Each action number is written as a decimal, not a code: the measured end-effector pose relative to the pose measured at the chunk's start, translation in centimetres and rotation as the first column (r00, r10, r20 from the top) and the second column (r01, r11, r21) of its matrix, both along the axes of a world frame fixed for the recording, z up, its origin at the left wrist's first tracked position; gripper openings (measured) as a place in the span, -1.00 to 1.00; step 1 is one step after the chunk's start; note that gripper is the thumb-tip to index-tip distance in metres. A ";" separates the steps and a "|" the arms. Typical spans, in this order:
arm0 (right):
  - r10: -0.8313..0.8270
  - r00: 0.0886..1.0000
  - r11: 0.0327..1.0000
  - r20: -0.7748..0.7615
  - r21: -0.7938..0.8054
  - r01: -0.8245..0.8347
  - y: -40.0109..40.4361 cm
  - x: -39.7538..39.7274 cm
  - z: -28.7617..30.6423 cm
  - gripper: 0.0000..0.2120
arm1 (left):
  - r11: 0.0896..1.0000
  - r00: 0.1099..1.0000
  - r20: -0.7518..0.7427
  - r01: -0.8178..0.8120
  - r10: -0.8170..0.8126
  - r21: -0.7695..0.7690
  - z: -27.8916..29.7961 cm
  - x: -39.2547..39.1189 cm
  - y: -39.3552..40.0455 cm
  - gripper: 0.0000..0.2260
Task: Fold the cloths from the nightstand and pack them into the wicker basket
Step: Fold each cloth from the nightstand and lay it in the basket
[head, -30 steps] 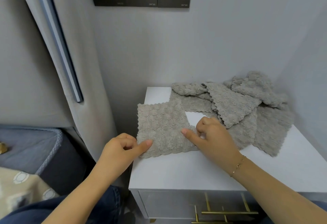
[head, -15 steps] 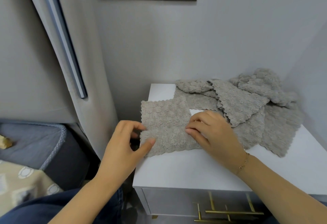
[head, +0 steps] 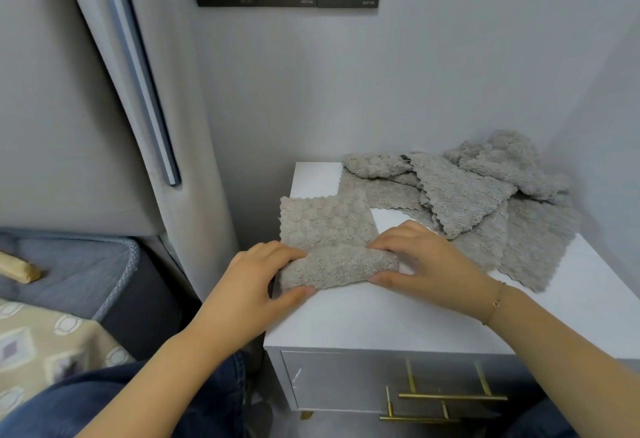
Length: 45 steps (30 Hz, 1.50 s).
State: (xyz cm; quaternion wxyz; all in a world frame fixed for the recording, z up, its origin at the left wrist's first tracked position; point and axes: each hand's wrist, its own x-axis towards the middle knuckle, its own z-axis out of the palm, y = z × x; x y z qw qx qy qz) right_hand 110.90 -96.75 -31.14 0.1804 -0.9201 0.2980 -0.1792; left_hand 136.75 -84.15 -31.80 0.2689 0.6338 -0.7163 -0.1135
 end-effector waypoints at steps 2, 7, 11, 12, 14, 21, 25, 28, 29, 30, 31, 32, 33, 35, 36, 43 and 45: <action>0.016 1.000 0.996 0.020 0.091 -0.018 0.2 -0.3 0.5 -0.56 | 1.000 0.999 -0.038 0.025 -0.024 0.007 0.4 -0.1 0.6 -0.59; 0.003 0.998 0.977 0.060 0.214 -0.015 0.4 -0.4 1.0 -0.51 | 0.996 0.965 -0.262 0.029 -0.006 0.086 1.5 -1.2 1.6 -0.77; -0.004 0.998 0.947 0.067 0.322 -0.018 0.5 -0.4 1.3 -0.34 | 0.988 0.927 -0.362 -0.046 0.097 0.146 1.3 -1.0 1.4 -0.65; -0.028 0.996 0.938 0.079 0.347 -0.001 0.5 -0.2 1.4 -0.33 | 0.984 0.935 -0.332 -0.079 0.128 0.159 1.1 -0.8 1.3 -0.59; -0.079 0.993 0.930 0.091 0.365 0.041 0.5 0.1 1.3 -0.34 | 0.987 0.971 -0.191 -0.126 0.143 0.100 0.8 -0.5 1.0 -0.51; -0.282 0.955 0.932 0.090 0.262 0.251 0.3 1.7 0.7 -0.43 | 0.949 0.864 -0.411 -0.205 0.290 0.240 0.3 -0.8 -0.6 -0.40; -0.418 0.904 0.884 0.087 0.267 0.384 0.0 2.4 0.2 -0.37 | 0.885 0.691 -0.573 -0.223 0.440 0.410 0.2 -0.5 -1.4 -0.21; -0.463 0.886 0.874 0.024 0.179 0.452 -0.3 2.6 0.1 -0.34 | 0.866 0.668 -0.578 -0.220 0.469 0.448 0.0 -0.4 -2.0 -0.17; -0.475 0.880 0.874 0.001 0.118 0.471 -0.4 2.7 0.1 -0.34 | 0.866 0.676 -0.564 -0.246 0.475 0.435 0.1 -0.6 -2.1 -0.19; -0.483 0.876 0.874 -0.005 0.056 0.482 -0.5 2.8 0.1 -0.34 | 0.867 0.687 -0.543 -0.287 0.483 0.408 0.0 -0.7 -2.2 -0.24; -0.487 0.873 0.874 0.012 0.002 0.487 -0.5 2.9 0.0 -0.35 | 0.870 0.705 -0.515 -0.341 0.487 0.356 -0.1 -0.9 -2.3 -0.31; -0.489 0.871 0.871 0.041 -0.037 0.491 -0.5 3.0 0.0 -0.37 | 0.876 0.734 -0.479 -0.397 0.482 0.273 -0.2 -1.0 -2.3 -0.40; -0.494 0.866 0.864 0.078 -0.065 0.499 -0.5 3.0 0.0 -0.40 | 0.881 0.772 -0.430 -0.444 0.468 0.162 -0.2 -1.1 -2.3 -0.50; -0.496 0.852 0.851 0.165 -0.103 0.515 -0.5 3.2 -0.1 -0.51 | 0.892 0.859 -0.308 -0.448 0.409 -0.065 0.0 -1.0 -2.1 -0.71; -0.476 0.854 0.858 0.209 -0.106 0.503 -0.5 3.2 -0.1 -0.57 | 0.903 0.902 -0.234 -0.403 0.364 -0.148 0.1 -0.9 -2.1 -0.77; -0.121 0.951 0.964 0.286 -0.194 0.181 -0.6 2.8 -0.2 -0.68 | 0.968 0.996 0.062 -0.047 0.065 -0.246 0.2 0.3 -1.8 -0.74; -0.086 0.971 0.967 0.222 -0.216 0.135 -0.6 2.4 0.0 -0.62 | 0.985 0.996 0.081 -0.011 0.025 -0.172 -0.1 0.8 -1.6 -0.61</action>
